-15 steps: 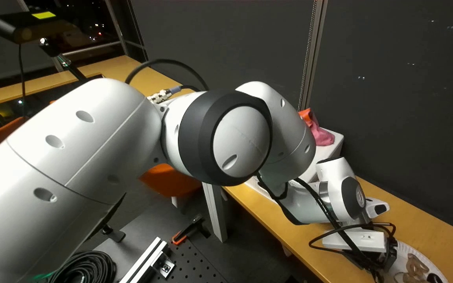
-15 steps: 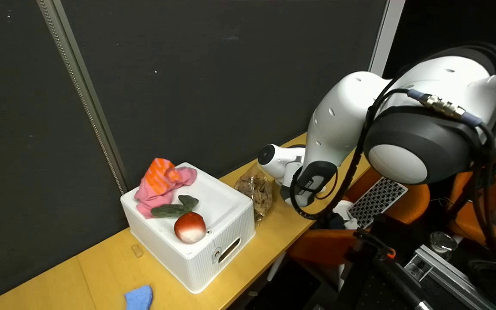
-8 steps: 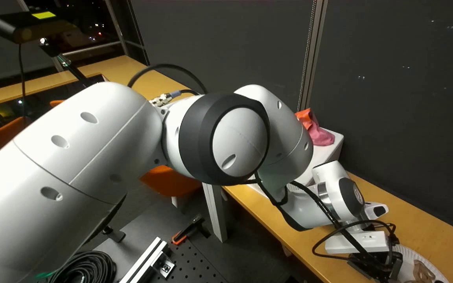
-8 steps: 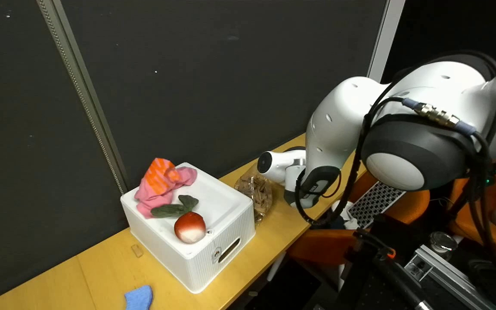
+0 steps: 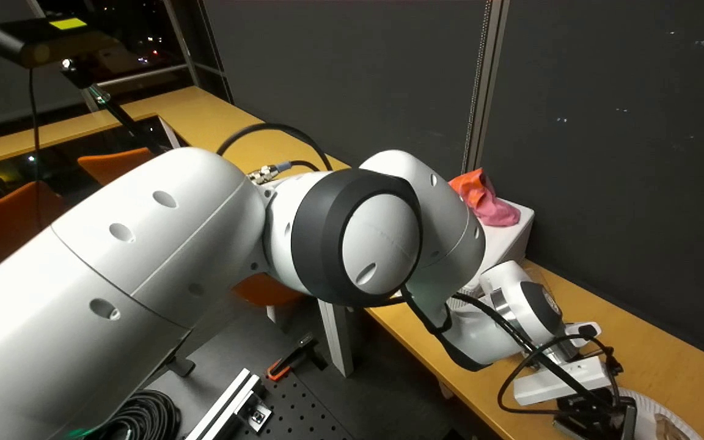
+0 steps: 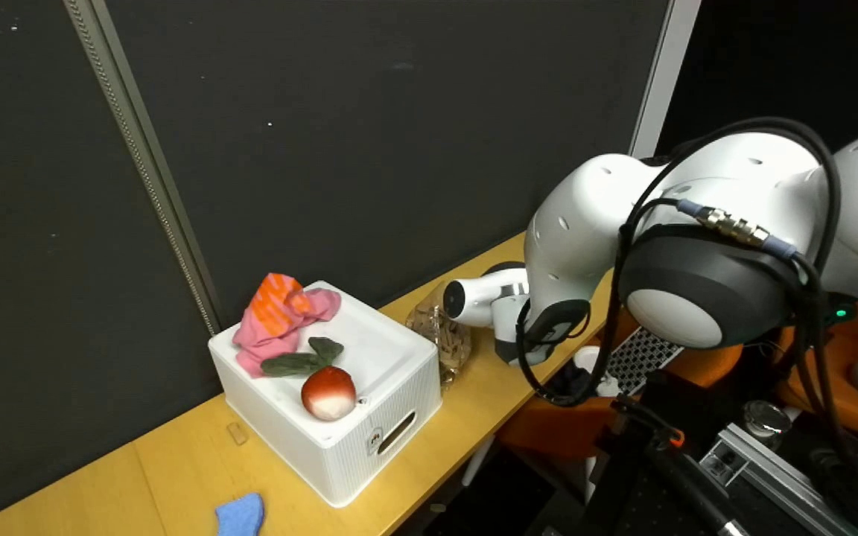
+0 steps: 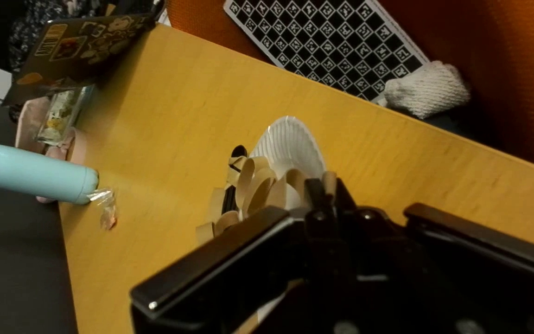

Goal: Put some rubber bands on the plate then put the plate on the basket

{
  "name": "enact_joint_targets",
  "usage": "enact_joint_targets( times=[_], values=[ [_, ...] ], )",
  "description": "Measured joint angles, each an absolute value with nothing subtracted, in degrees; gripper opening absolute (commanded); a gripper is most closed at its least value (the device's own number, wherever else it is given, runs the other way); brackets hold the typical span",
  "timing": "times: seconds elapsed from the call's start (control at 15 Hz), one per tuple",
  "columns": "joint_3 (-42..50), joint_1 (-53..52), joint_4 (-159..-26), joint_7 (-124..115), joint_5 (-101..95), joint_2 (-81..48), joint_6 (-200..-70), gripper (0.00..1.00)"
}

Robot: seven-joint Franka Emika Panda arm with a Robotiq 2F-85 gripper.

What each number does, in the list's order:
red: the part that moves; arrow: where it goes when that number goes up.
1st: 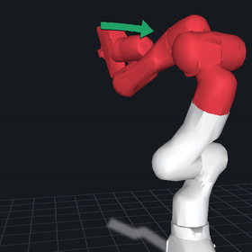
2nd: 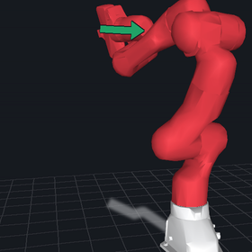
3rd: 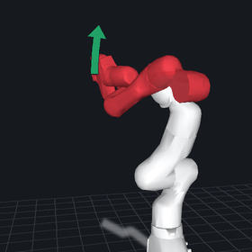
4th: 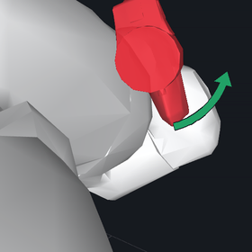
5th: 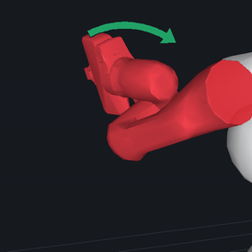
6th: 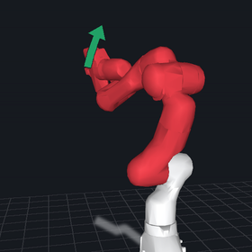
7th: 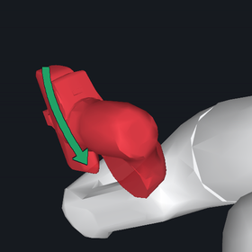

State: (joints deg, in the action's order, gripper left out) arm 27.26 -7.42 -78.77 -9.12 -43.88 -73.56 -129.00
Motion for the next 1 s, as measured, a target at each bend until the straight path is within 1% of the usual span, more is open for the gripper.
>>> enact_joint_targets(
  times=[0.47,1.0],
  values=[
    [26.99,-6.55,-74.42,-9.12,-50.44,-74.92,-124.72,0.02],
    [24.53,-5.24,-72.65,-9.22,-54.12,-75.08,-122.64,0.02]
  ],
)
